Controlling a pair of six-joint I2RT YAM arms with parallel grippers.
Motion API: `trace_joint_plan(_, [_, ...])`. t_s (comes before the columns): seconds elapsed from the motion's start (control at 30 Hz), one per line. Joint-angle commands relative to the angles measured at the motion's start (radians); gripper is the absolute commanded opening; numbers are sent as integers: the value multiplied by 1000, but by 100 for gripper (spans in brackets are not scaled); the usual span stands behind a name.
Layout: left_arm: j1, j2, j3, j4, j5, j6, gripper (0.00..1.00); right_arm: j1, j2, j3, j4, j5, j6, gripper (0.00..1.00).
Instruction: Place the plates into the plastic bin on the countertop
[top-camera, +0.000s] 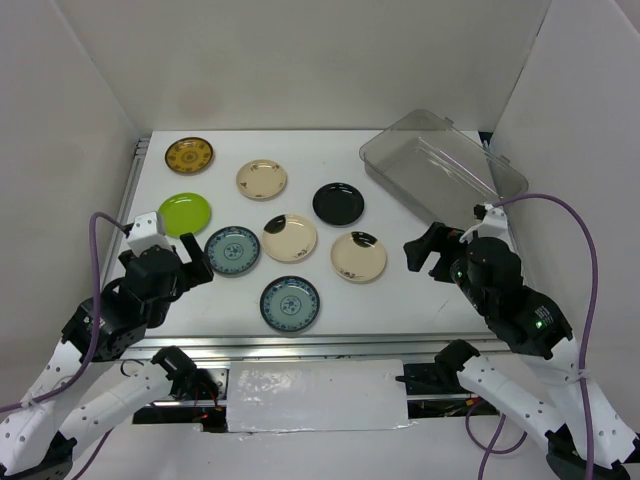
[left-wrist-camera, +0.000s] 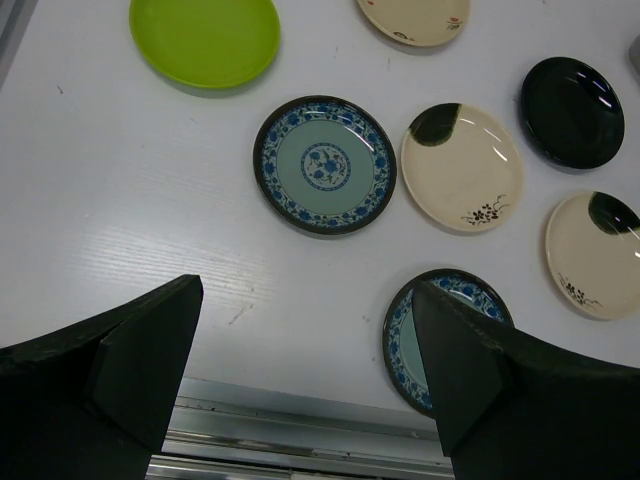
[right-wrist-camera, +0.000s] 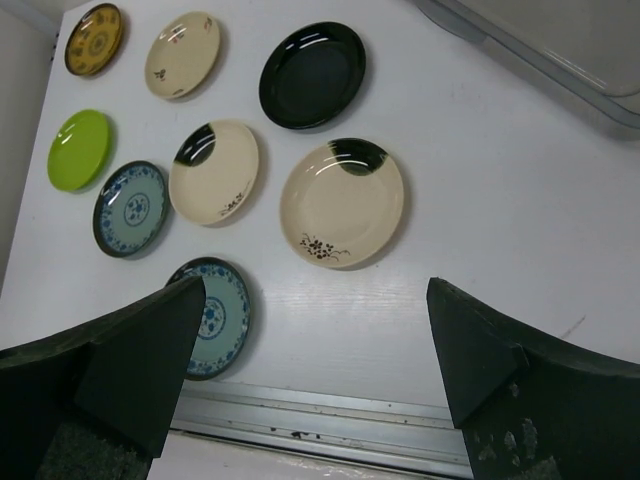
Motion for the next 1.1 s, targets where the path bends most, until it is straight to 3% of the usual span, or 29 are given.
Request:
trace_joint_plan(0.0, [5, 2, -3, 38, 10, 27, 99, -3, -14, -8, 18, 2, 15, 100])
trace_joint_plan(0.23, [5, 5, -3, 41, 13, 28, 99, -12, -2, -34, 36, 16, 36, 100])
trace_joint_plan(0.37, [5, 3, -3, 44, 20, 34, 99, -57, 41, -164, 117, -62, 118, 100])
trace_joint_plan(0.47, [5, 11, -3, 46, 24, 36, 99, -123, 130, -305, 324, -215, 204, 100])
trace_joint_plan(0.63, [5, 17, -4, 49, 33, 40, 99, -195, 302, -509, 599, -243, 368, 100])
trace_joint_plan(0.8, [5, 14, -7, 58, 47, 54, 99, -253, 504, -579, 858, -311, 434, 99])
trace_joint_plan(0.97, [5, 16, -6, 55, 47, 51, 99, -302, 740, -545, 995, -417, 446, 85])
trace_joint_plan(1.07, [4, 6, -7, 55, 44, 51, 99, -304, 866, -533, 1038, -449, 458, 68])
